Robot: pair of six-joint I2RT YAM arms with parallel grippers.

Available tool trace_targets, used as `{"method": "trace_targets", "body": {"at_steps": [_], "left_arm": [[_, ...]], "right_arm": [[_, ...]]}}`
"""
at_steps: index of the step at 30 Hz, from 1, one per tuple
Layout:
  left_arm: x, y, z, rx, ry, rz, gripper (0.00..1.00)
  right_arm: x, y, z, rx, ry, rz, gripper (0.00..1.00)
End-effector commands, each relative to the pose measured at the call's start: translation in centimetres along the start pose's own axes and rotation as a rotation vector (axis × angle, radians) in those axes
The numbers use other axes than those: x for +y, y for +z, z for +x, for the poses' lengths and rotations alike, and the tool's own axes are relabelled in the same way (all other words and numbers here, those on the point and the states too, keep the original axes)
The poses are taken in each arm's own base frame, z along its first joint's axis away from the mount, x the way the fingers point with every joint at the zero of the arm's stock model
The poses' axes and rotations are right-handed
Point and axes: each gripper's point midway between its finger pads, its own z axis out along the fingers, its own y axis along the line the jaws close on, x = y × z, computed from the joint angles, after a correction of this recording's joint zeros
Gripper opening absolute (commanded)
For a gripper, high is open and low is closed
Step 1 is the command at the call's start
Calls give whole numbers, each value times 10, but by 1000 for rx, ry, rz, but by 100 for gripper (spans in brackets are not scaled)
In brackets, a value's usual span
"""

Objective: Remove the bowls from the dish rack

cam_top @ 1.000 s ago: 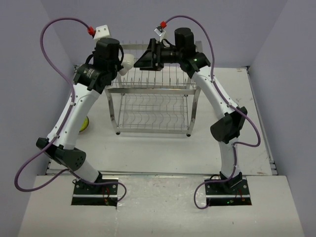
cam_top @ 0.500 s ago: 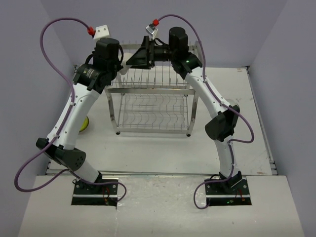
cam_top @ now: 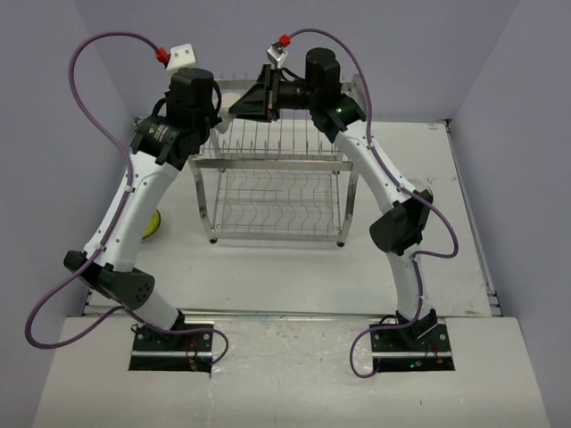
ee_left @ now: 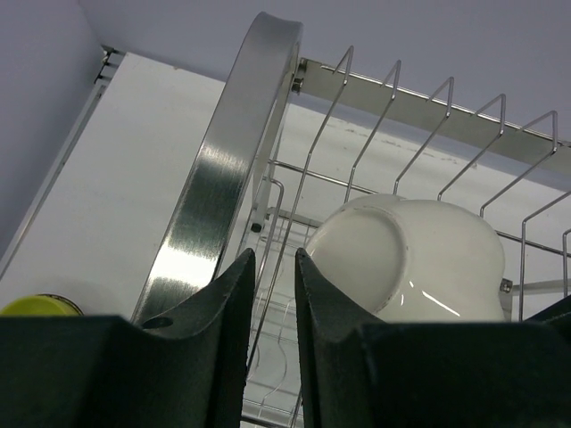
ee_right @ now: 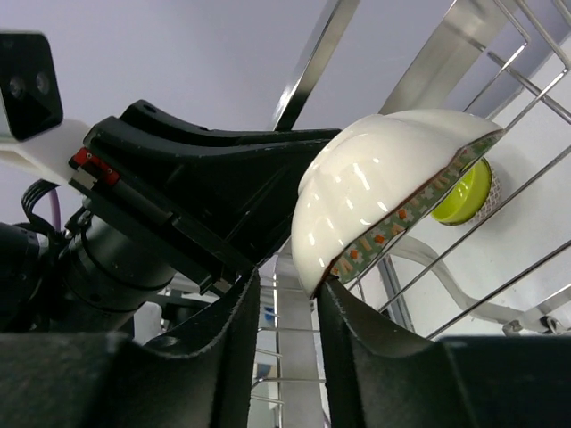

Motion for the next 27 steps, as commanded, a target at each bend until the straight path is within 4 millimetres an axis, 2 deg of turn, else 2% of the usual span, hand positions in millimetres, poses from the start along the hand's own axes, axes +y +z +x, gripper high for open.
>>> {"method": "trace_targets", "body": {"at_steps": [1,3,6,10,15,17,24,27], "left_arm": [[-2,-6,23,98,56,51,27],[-5,-9,19,93,47,69,27],[-10,-11,18,96,39,97,27],[-16,-13,18,101,26,132,27],[-20,-16,15,94,18,159,28],[-21,-20,11,82,10,176,31],[-32,-40,-22,-13,-38,274,41],[-36,-42,-28,-26,-41,289,42]], "right_arm": [[-8,14,-8,-24,28,-33,31],[-12,16,-8,-30,52,-15,27],[-16,16,-9,-37,82,-1,12],[-19,17,-9,-45,97,10,0],[-21,16,-9,-52,92,25,0],[-22,16,-8,-51,85,24,0],[-10,9,-7,-58,25,24,0],[-4,4,-7,-57,-9,25,0]]}}
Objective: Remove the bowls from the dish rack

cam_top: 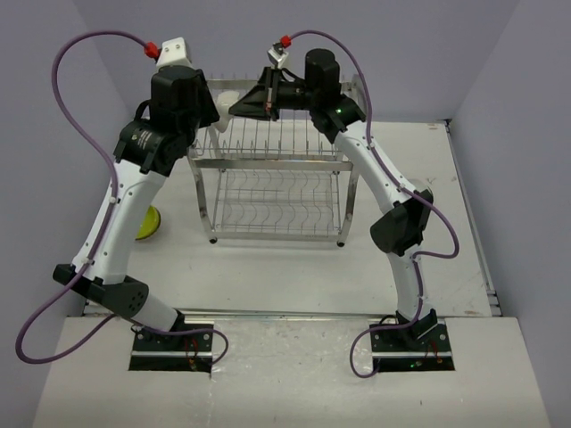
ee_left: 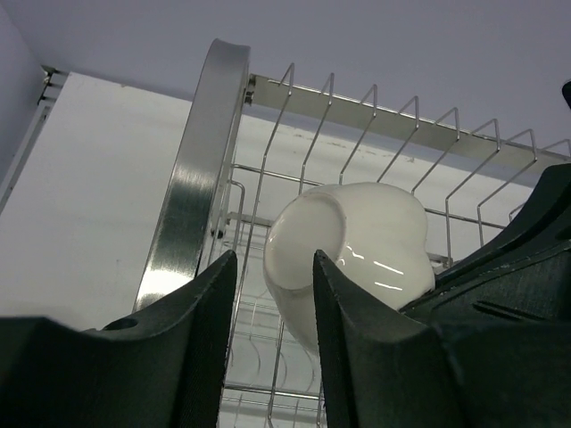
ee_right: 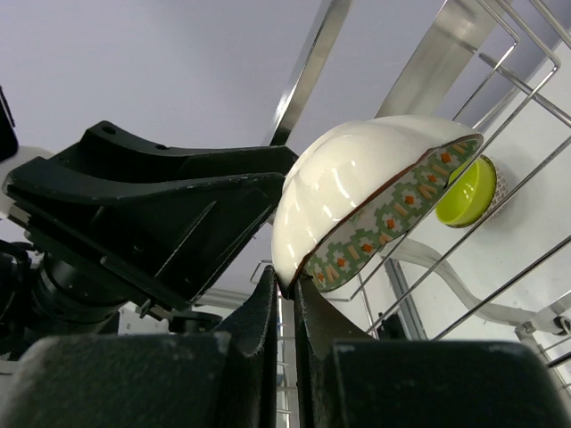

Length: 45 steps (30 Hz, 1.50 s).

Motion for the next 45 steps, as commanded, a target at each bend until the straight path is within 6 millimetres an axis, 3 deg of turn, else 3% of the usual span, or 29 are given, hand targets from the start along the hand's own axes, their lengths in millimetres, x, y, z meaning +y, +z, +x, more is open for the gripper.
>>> {"method": "trace_targets", "body": {"at_steps": [1,6,13,23,29,38,45], "left_arm": [[-26,-12,-9,0,-6,136,42],[-28,-11,-11,-4,-6,139,41],[-25,-7,-3,13,6,125,40],[-21,-11,-12,-25,13,117,40],[-25,-17,-33,-75,-8,126,41],[-30,-14,-39,-88,-11,134,40],[-29,-7,-29,-66,4,124,40]], "right_arm": [[0,2,-1,-21,-87,3,0],[7,-7,-1,-36,-162,5,0],[32,-16,-9,-86,-249,-53,0],[65,-27,-26,-144,-289,-168,0],[73,-41,-34,-169,-301,-174,0],[71,-50,-35,-166,-296,-185,0],[100,-62,-32,-175,-341,-235,0]]}}
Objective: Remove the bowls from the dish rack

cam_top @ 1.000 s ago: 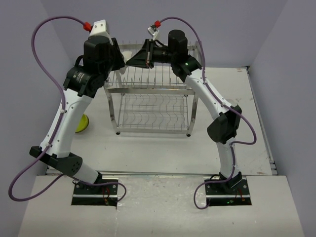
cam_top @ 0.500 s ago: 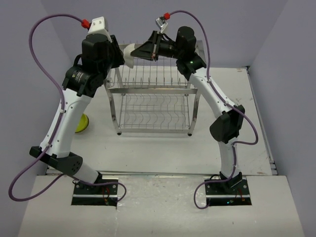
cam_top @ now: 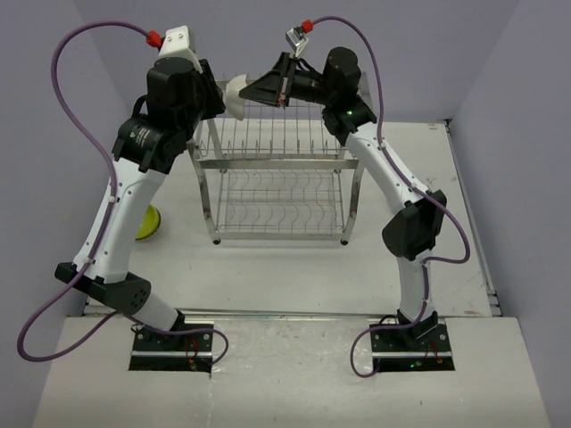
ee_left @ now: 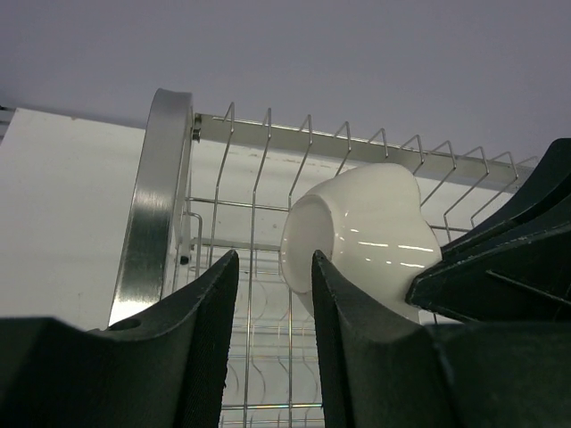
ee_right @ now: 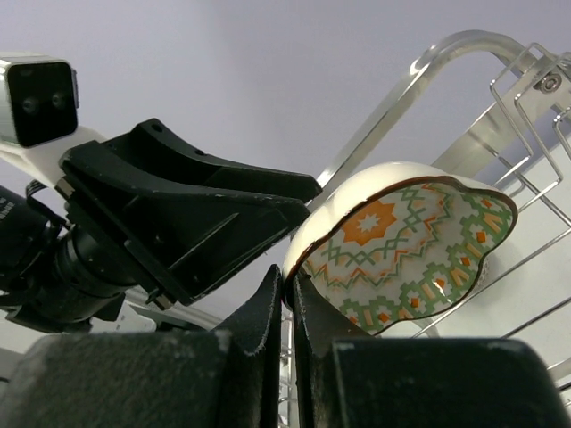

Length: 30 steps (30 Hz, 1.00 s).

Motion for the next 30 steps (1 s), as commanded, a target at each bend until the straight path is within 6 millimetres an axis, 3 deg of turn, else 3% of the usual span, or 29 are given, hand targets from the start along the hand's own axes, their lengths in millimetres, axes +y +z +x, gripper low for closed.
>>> {"method": "trace_targets", "body": {"at_steps": [1,5,11,17,19,20,23,24,25,27,28,29,30], "left_arm": [[-1,2,-5,-18,21,0,40],[-1,9,5,8,33,-3,40],[-1,15,12,23,44,-5,39],[-6,16,10,22,41,17,39],[-9,15,8,17,39,27,39],[-12,14,5,14,36,46,40],[-25,10,-2,-2,28,111,39],[-26,10,-2,-1,26,119,39],[-28,9,-3,-3,24,133,39],[-33,6,-10,-19,19,154,39],[-34,5,-13,-24,21,158,39],[-36,4,-17,-34,23,168,39],[-38,3,-21,-44,23,175,39]], "right_arm": [[78,-28,-22,-54,-153,-122,0],[101,-43,-26,-71,-172,-150,0],[121,-59,-25,-68,-217,-135,0],[115,-71,-16,-34,-235,-63,0],[122,-84,-15,-39,-282,-38,0],[113,-88,-11,-30,-258,-2,0],[120,-121,-12,-60,-343,76,0],[106,-125,-14,-63,-335,110,0],[121,-138,-13,-85,-369,120,0],[108,-162,-19,-119,-368,186,0],[119,-174,-18,-139,-394,194,0],[109,-188,-21,-157,-393,235,0],[120,-198,-19,-172,-418,239,0]]}}
